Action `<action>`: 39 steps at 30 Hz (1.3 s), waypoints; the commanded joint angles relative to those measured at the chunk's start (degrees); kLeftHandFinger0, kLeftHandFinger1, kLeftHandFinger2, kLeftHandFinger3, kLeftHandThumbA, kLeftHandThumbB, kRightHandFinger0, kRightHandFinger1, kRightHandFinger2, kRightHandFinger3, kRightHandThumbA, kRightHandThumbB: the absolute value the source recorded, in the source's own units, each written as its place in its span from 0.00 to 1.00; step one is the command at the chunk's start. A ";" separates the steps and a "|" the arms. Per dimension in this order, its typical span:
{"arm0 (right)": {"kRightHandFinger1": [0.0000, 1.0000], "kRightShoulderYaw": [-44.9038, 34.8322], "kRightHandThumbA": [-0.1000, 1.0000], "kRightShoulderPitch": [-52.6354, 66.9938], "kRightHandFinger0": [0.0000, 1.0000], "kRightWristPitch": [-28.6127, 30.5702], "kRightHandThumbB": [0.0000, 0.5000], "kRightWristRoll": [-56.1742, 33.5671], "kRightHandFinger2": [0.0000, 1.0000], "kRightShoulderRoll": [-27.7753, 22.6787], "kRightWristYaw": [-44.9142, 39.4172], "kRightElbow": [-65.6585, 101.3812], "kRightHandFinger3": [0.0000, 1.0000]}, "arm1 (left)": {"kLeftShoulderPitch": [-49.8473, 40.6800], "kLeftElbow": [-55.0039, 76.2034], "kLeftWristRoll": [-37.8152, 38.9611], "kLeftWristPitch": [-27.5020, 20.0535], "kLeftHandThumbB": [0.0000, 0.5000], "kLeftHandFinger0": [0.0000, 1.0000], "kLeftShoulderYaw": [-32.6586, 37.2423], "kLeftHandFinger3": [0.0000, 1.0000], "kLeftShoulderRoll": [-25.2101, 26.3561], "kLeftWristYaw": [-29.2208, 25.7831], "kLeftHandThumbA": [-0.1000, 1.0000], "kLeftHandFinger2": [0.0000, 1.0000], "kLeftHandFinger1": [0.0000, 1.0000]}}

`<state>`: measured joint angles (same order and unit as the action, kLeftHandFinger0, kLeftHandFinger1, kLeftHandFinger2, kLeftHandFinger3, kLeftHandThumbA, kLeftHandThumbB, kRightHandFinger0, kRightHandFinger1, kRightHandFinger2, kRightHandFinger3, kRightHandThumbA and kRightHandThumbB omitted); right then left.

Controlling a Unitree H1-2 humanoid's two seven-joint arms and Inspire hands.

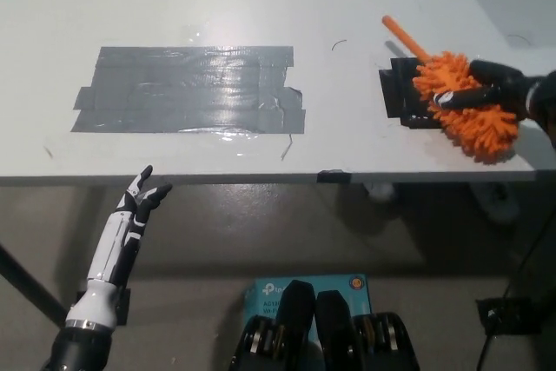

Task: An orange duster is kept infront of the robot in the middle of the table and the robot extends its right arm to grab the duster, picks it up and hands it to a person

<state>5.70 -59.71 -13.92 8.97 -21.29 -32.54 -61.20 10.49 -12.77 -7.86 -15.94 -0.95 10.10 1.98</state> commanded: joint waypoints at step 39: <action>0.29 -16.15 0.00 -18.87 0.00 -13.01 0.37 -31.62 0.65 5.99 -4.02 -6.24 0.89 | -8.68 7.20 3.15 -3.07 0.44 0.97 3.16 1.00 1.14 4.83 0.99 1.00 1.00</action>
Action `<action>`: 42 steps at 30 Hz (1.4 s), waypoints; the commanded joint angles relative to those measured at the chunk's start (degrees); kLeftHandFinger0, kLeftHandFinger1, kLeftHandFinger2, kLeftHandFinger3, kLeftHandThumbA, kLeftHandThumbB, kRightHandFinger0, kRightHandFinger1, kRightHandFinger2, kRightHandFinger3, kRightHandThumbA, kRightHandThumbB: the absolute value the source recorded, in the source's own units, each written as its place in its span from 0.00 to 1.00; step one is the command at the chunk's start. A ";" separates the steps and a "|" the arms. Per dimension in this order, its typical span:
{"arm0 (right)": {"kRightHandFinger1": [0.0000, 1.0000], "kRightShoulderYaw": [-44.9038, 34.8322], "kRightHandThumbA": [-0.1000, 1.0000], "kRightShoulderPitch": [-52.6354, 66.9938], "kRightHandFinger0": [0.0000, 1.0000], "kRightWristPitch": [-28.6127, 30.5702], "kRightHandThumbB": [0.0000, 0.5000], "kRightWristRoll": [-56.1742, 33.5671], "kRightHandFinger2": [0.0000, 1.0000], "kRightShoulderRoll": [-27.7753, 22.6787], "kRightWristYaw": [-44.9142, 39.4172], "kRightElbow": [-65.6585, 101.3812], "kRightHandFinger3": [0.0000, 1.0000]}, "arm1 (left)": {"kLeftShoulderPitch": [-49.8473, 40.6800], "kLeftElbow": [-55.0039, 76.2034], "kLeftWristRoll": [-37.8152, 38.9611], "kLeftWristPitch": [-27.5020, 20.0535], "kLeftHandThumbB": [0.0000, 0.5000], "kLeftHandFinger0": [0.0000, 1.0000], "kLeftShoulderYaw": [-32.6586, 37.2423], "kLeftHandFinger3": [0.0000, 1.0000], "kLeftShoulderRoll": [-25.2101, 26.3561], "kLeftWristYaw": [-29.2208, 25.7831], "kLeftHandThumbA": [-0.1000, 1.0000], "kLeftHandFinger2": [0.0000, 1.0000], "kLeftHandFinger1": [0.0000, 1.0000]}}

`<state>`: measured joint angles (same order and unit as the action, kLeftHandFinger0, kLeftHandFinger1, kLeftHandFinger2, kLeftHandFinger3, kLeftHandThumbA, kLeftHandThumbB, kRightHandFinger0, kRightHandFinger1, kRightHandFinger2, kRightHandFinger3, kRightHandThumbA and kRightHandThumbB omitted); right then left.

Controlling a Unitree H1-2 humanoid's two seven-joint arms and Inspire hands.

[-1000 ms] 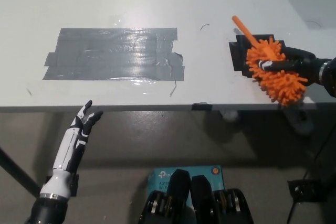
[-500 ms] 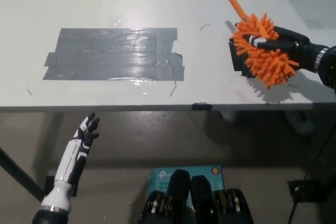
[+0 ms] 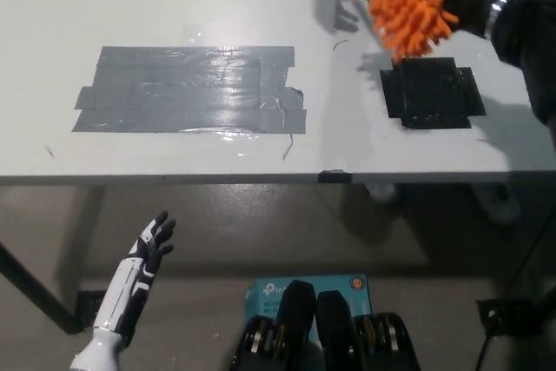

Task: An orange duster is kept infront of the robot in the middle of the table and the robot extends its right arm to grab the duster, picks it up and hands it to a person

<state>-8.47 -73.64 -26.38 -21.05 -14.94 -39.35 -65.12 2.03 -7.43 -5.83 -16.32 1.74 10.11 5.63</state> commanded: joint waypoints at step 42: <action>1.00 -3.05 0.46 0.12 1.00 3.05 1.00 1.00 1.00 2.79 3.38 -6.58 1.00 | 2.40 1.53 0.07 -2.16 0.39 0.94 1.04 1.00 2.15 0.92 0.99 1.00 1.00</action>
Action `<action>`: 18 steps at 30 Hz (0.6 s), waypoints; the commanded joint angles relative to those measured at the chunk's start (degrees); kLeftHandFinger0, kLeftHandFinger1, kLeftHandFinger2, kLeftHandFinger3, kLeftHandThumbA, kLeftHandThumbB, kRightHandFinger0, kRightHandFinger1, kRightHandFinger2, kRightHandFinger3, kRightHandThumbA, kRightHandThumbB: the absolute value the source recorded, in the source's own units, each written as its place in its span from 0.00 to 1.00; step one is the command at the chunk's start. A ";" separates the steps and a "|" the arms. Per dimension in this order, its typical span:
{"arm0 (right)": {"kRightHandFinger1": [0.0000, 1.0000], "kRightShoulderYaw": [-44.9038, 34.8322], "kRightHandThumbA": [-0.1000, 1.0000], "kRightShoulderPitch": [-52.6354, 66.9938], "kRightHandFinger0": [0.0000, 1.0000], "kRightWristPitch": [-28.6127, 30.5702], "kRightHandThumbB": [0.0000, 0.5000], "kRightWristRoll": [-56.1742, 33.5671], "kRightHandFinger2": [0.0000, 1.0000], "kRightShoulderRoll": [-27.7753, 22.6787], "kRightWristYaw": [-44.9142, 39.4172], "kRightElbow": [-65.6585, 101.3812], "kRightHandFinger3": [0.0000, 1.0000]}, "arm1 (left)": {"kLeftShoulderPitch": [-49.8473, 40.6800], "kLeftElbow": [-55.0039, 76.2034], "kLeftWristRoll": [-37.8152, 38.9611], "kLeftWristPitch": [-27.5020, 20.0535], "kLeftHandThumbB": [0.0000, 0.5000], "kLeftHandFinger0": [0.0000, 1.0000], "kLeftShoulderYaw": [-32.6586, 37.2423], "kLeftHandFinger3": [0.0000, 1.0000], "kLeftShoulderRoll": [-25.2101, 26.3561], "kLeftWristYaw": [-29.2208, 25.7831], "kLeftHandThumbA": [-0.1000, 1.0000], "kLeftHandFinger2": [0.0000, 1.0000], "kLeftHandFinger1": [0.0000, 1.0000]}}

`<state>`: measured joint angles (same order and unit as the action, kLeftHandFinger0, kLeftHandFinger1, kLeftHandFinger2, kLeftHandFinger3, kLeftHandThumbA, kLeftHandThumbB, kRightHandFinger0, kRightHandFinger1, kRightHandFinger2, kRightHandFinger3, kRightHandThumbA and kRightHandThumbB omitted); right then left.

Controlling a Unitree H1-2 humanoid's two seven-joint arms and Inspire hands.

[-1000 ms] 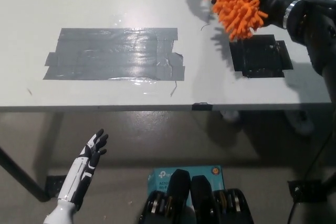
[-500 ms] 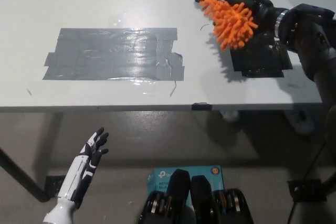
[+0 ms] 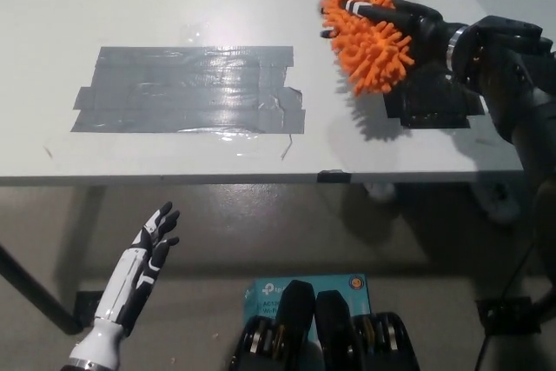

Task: An orange duster is kept infront of the robot in the middle of the table and the robot extends its right arm to grab the duster, picks it up and hands it to a person

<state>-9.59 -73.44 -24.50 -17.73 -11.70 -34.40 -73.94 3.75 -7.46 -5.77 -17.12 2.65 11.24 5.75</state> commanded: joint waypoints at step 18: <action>1.00 -9.65 1.00 2.75 1.00 2.69 1.00 -5.79 1.00 -3.86 -0.19 11.13 1.00 | 1.83 0.27 -0.41 -2.07 0.35 0.93 0.19 1.00 1.30 0.32 0.99 0.99 1.00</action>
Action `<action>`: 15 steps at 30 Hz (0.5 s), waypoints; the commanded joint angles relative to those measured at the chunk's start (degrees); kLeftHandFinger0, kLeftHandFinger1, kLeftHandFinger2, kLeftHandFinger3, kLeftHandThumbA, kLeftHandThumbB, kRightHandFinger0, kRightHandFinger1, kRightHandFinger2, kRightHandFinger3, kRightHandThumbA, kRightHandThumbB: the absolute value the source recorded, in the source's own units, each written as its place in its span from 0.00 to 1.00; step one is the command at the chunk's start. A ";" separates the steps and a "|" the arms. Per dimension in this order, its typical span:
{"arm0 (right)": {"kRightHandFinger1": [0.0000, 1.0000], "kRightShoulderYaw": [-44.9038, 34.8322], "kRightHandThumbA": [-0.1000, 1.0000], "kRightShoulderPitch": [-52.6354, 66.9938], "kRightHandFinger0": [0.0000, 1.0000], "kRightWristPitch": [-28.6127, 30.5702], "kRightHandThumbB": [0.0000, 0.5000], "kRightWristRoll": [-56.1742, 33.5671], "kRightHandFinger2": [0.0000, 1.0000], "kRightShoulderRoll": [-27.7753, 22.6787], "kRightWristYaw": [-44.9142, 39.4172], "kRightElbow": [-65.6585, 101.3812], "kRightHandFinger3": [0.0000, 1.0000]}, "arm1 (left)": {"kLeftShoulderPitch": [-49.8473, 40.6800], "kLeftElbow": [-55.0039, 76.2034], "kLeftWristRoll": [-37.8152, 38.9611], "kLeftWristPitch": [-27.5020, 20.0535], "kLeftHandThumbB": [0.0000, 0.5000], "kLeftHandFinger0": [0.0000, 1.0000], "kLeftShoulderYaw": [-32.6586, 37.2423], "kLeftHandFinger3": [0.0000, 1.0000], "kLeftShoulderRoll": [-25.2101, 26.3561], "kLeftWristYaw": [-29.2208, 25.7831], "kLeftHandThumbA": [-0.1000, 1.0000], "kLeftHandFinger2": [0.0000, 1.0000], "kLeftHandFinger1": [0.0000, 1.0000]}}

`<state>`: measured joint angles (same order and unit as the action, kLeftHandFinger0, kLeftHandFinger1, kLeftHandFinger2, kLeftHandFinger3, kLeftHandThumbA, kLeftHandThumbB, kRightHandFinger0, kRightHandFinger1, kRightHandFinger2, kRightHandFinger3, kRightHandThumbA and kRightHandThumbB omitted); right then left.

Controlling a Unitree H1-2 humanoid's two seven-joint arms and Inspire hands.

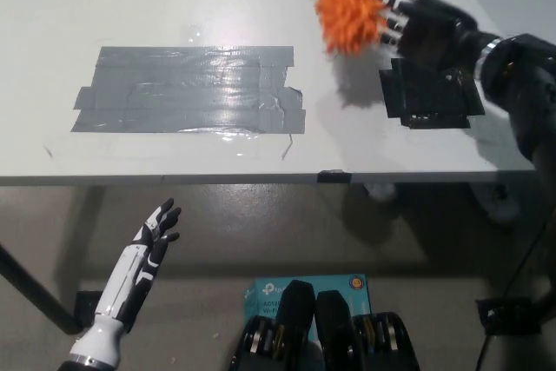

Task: An orange duster is kept infront of the robot in the middle of the table and the robot extends its right arm to grab the duster, picks it up and hands it to a person

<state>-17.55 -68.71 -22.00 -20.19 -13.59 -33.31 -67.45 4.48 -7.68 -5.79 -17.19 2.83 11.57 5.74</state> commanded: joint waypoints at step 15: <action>1.00 -1.87 1.00 14.08 1.00 -4.93 1.00 -21.15 1.00 -4.14 0.39 45.04 1.00 | 1.93 0.56 -0.07 -1.41 0.35 0.95 -0.01 1.00 1.25 0.61 1.00 0.99 1.00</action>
<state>-22.16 -59.97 -24.88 -27.18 -14.72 -34.38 -43.11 5.13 -8.27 -5.81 -17.18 2.97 11.57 5.74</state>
